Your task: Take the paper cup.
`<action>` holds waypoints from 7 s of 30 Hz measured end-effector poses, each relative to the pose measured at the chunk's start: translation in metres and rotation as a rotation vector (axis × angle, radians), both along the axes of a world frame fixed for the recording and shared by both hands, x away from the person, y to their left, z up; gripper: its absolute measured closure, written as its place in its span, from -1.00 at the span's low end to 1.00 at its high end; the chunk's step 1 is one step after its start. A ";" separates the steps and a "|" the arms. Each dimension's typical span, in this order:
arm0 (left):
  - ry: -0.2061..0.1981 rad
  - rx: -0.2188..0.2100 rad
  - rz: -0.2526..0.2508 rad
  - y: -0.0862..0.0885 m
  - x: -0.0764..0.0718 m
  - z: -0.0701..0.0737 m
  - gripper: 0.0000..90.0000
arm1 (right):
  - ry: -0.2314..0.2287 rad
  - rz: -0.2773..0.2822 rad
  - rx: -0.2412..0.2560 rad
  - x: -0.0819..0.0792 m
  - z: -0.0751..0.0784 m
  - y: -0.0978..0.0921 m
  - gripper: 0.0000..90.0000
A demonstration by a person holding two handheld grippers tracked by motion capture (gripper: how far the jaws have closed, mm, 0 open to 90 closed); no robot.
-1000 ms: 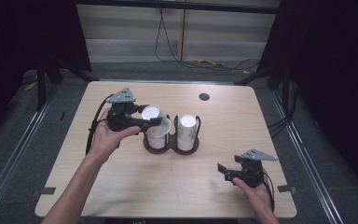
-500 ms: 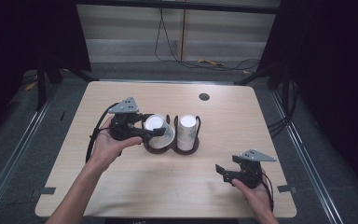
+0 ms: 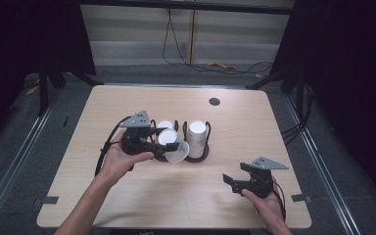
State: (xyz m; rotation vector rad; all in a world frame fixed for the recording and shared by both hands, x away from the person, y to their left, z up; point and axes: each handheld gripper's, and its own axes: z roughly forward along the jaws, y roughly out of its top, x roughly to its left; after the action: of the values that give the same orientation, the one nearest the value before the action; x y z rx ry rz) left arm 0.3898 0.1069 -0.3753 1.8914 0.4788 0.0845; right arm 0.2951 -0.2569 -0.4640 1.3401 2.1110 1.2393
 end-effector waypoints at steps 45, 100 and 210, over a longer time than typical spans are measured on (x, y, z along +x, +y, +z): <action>0.082 -0.084 -0.150 -0.015 -0.013 -0.038 -0.21 | -0.118 0.345 0.132 0.001 0.033 0.074 -0.69; 0.115 -0.109 -0.261 -0.035 -0.030 -0.032 -0.25 | -0.149 0.475 0.175 0.005 0.020 0.084 -0.50; 0.074 0.117 -0.225 -0.010 -0.028 -0.041 -0.40 | 0.042 0.663 -0.368 0.033 0.046 0.118 -0.41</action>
State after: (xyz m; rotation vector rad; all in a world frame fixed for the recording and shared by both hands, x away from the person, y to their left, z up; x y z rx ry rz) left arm 0.3620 0.0968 -0.4160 2.0566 0.3138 -0.1089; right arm 0.3283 -0.1384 -0.4177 0.5223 2.7555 0.9484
